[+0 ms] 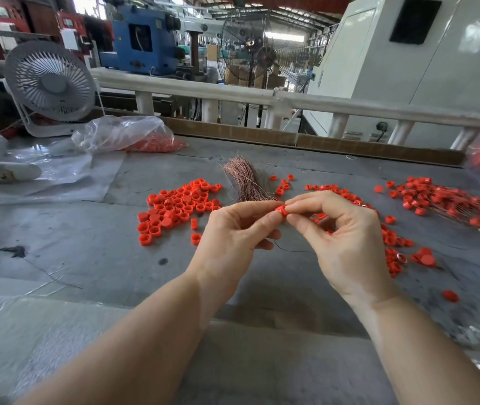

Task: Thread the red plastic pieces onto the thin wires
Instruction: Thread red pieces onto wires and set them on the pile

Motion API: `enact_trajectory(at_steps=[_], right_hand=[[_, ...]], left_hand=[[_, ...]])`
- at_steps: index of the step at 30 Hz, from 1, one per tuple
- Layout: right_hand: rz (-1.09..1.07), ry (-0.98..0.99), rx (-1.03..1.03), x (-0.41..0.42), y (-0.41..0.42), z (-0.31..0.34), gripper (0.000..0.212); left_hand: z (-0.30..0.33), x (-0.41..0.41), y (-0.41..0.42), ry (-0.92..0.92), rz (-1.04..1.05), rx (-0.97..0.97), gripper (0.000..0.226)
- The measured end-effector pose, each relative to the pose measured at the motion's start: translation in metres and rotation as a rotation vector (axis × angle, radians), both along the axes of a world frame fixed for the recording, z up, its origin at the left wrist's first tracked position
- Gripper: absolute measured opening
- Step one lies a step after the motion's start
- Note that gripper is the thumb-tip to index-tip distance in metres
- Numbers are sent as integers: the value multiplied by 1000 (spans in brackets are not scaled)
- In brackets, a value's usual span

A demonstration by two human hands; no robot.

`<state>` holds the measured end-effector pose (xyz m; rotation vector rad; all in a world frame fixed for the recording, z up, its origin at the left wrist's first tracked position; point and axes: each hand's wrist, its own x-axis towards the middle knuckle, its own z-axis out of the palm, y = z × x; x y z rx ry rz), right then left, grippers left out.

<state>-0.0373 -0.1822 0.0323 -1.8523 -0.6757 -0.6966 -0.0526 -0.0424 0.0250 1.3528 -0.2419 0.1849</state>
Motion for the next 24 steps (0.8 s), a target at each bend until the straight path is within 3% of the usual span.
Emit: enact_trajectory(at_steps=[17,24], right_hand=[[1,12,-12,-2,-1,2,14],[22,4,-25,0,-2,2,19]], left_hand=[[-2,1,0,103,-91,-113,13],[-1,1,1,19,-2,6,19]])
